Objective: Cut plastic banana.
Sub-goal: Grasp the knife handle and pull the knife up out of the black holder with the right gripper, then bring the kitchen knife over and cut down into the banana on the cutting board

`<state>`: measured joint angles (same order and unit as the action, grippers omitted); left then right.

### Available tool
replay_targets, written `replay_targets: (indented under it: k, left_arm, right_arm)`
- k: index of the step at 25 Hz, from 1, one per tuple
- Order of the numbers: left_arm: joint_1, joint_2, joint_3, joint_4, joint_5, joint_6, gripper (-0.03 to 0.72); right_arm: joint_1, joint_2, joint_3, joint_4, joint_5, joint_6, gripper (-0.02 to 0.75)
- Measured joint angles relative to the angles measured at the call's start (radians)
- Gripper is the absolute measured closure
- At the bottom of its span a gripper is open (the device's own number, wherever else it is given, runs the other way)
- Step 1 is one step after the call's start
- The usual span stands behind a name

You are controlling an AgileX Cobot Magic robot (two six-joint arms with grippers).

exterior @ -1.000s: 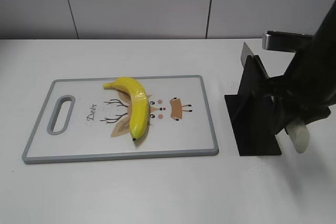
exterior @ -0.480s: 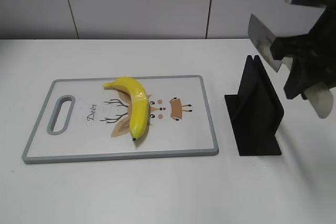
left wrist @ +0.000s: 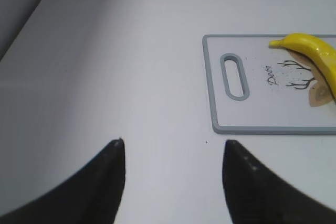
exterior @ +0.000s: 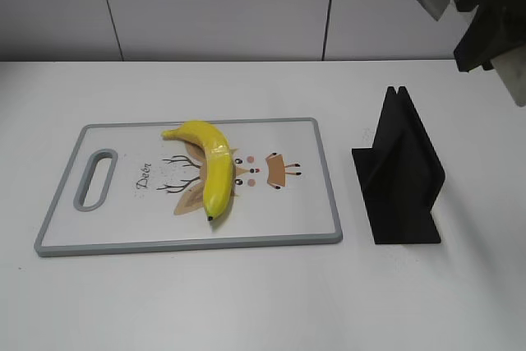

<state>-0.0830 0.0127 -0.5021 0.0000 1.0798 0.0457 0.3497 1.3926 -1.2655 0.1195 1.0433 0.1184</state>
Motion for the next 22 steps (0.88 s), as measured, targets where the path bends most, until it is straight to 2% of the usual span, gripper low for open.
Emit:
replay_targets:
  k: [5, 9, 16, 22]
  left_arm:
    - [0.0, 0.152, -0.067, 0.0, -0.042, 0.047, 0.136]
    - [0.0, 0.328, -0.122, -0.056, -0.124, 0.138, 0.136]
    - [0.0, 0.687, -0.295, -0.216, -0.203, 0.397, 0.136]
    - [0.0, 1.024, -0.557, -0.316, -0.061, 0.694, 0.136]
  right_arm:
    - [-0.034, 0.097, -0.102, -0.006, 0.02, -0.093, 0.57]
    - [-0.036, 0.177, -0.207, -0.009, 0.055, -0.184, 0.57]
    - [-0.037, 0.326, -0.413, 0.094, 0.146, -0.564, 0.57]
    - [-0.037, 0.425, -0.546, 0.118, 0.175, -0.852, 0.57]
